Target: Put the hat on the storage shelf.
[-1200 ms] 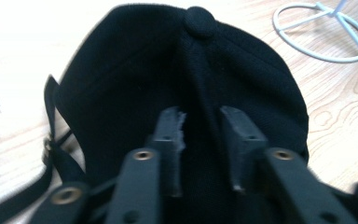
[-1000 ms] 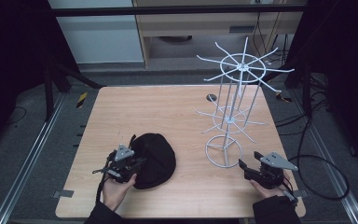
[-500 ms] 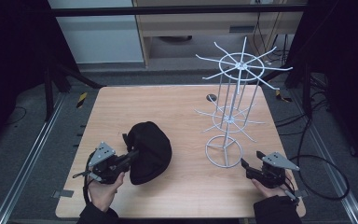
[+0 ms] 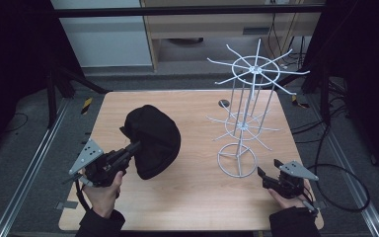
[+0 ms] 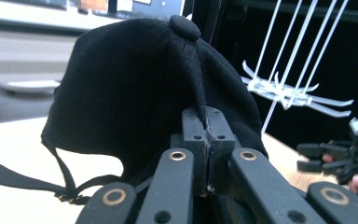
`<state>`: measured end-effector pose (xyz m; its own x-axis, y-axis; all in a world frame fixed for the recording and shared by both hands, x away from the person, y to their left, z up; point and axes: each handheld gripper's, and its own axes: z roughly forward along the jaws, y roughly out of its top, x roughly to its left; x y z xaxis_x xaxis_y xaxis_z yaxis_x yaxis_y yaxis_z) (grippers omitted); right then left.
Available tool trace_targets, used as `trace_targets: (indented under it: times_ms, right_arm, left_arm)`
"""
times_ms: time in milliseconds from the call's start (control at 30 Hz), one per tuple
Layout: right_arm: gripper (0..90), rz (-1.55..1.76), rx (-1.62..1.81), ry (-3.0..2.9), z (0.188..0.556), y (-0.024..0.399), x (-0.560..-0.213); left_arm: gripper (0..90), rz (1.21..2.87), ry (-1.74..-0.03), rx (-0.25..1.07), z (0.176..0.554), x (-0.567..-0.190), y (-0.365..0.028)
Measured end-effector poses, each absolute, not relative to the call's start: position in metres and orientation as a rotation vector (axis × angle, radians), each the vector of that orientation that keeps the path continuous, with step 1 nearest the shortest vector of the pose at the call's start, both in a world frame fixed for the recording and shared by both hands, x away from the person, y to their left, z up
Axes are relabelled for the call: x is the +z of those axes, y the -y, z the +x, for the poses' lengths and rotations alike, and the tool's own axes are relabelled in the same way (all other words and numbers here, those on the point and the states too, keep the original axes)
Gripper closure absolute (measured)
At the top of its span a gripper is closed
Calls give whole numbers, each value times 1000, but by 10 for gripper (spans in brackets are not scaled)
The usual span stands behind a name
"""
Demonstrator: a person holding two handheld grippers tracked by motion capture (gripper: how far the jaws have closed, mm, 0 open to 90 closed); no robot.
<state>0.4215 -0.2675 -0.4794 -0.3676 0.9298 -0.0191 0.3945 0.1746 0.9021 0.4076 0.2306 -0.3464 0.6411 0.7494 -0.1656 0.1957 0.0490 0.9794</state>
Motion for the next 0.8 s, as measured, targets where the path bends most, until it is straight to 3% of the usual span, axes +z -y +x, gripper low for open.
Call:
trace_targets:
  times_ms: [800]
  right_arm:
    - [293,1223,1132,-1874,423,267,-481]
  left_arm:
    - [888,1235,-589,487,410,-262,-194]
